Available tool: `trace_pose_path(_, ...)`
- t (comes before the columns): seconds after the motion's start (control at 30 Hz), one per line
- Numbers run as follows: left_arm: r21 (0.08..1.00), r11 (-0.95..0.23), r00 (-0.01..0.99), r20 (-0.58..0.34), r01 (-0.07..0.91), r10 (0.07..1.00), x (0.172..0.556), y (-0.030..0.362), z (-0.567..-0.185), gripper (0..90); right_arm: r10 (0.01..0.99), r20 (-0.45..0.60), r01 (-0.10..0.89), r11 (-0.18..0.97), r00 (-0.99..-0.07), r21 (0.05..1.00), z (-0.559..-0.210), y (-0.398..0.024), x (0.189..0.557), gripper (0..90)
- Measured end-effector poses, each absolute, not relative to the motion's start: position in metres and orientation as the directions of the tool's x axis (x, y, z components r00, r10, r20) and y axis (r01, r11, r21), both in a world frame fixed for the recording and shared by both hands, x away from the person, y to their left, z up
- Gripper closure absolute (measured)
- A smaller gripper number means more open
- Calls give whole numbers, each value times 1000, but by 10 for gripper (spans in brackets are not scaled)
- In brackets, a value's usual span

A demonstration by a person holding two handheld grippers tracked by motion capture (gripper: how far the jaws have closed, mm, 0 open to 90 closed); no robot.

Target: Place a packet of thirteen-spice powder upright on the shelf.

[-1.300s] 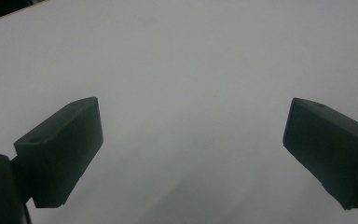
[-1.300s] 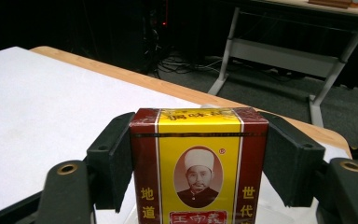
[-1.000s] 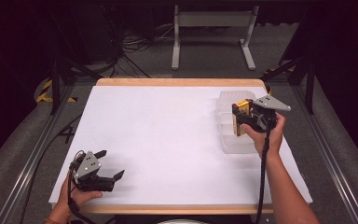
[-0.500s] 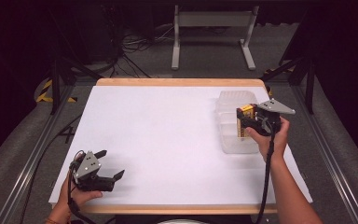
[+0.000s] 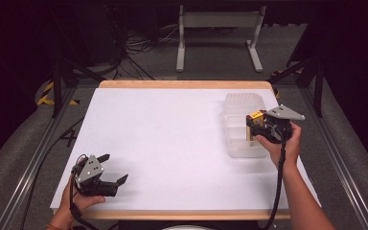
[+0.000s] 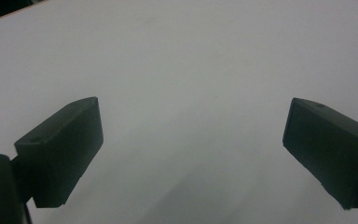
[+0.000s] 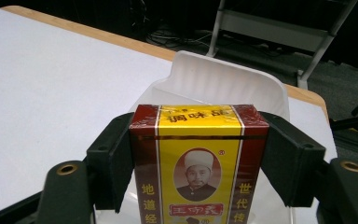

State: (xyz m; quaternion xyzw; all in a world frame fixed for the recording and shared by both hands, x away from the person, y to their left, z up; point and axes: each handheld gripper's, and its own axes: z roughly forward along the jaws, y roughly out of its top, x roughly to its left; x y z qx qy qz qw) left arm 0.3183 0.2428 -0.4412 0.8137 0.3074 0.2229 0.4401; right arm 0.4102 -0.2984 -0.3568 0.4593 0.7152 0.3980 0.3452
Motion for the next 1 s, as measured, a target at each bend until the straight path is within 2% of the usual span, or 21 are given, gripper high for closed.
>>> trace_pose_path(0.6,853,-423,711,92,305,697,318,243,-441,55,922,-139,394,286,-362,873,-360,-305,402,327)
trace_pose_path(1.0,853,-424,713,92,303,695,319,243,-441,55,903,-200,361,343,-380,867,-364,-301,394,326)
